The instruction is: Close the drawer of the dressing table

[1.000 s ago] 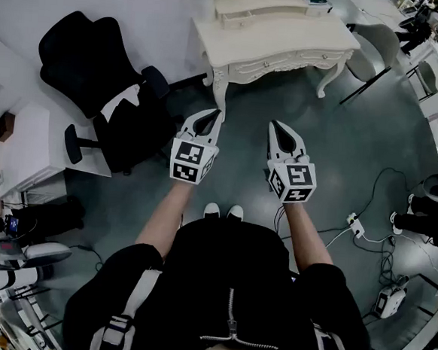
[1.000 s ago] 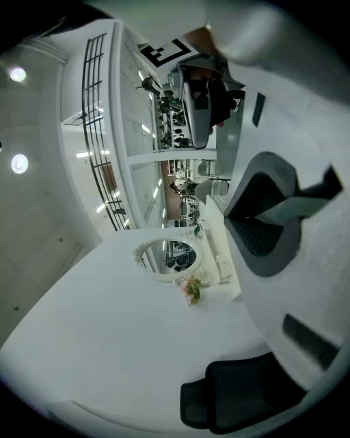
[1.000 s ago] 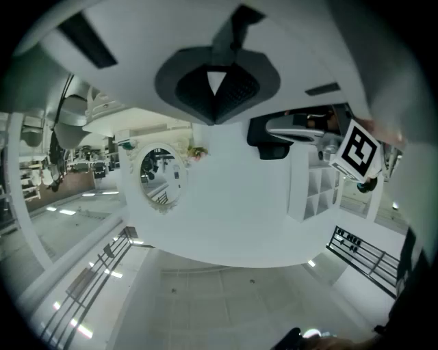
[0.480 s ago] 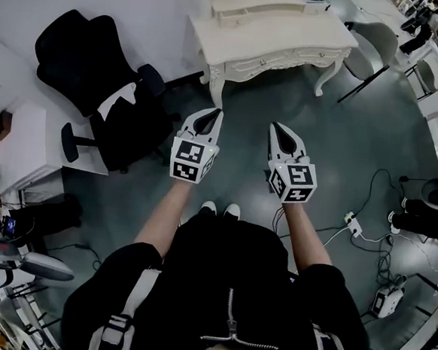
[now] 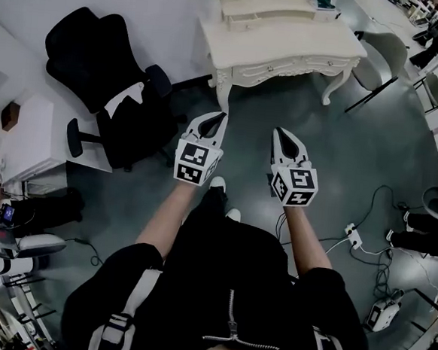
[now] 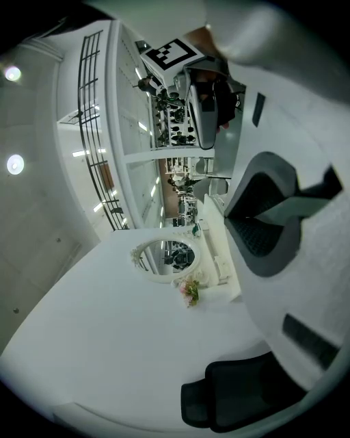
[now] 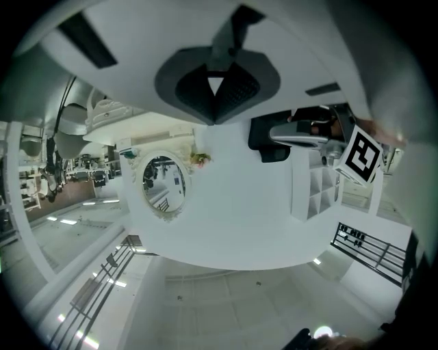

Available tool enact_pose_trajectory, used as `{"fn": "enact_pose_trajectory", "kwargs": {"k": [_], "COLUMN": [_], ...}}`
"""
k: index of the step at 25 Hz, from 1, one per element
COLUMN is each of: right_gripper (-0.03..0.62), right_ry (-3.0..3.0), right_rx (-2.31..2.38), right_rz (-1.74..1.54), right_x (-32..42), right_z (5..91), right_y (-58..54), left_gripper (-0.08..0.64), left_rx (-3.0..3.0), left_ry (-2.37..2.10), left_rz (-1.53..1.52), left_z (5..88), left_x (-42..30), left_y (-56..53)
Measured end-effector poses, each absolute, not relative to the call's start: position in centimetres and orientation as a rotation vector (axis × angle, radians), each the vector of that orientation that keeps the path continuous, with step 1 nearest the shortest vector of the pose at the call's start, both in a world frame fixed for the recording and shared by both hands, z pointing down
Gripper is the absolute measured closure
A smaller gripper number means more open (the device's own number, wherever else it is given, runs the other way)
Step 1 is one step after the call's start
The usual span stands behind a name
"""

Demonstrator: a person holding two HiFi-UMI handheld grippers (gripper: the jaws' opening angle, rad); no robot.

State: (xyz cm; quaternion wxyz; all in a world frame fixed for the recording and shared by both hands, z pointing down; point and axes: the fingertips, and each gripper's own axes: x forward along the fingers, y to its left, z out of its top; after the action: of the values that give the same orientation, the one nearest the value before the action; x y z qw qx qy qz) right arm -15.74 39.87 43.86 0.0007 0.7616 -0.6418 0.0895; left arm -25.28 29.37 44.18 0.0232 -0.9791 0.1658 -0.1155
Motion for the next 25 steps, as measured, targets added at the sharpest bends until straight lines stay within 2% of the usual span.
{"fn": "enact_pose_trajectory", "kwargs": {"k": [10, 25], "right_gripper": [0.591, 0.591], "right_ry": [-2.027, -1.961], "right_rx": [2.38, 2.424], "right_rz": [0.295, 0.328], "right_x": [-11.6, 0.4], "right_z": [44.1, 44.0], "right_y": [34.7, 19.1], "left_gripper": [0.554, 0.554], "left_rx": [-3.042, -3.063], "left_ry": [0.529, 0.452], "left_rz": [-0.352, -0.38], "left_z": [44.4, 45.2], "left_x": [-21.0, -8.6], "left_y": [24.1, 8.7]}}
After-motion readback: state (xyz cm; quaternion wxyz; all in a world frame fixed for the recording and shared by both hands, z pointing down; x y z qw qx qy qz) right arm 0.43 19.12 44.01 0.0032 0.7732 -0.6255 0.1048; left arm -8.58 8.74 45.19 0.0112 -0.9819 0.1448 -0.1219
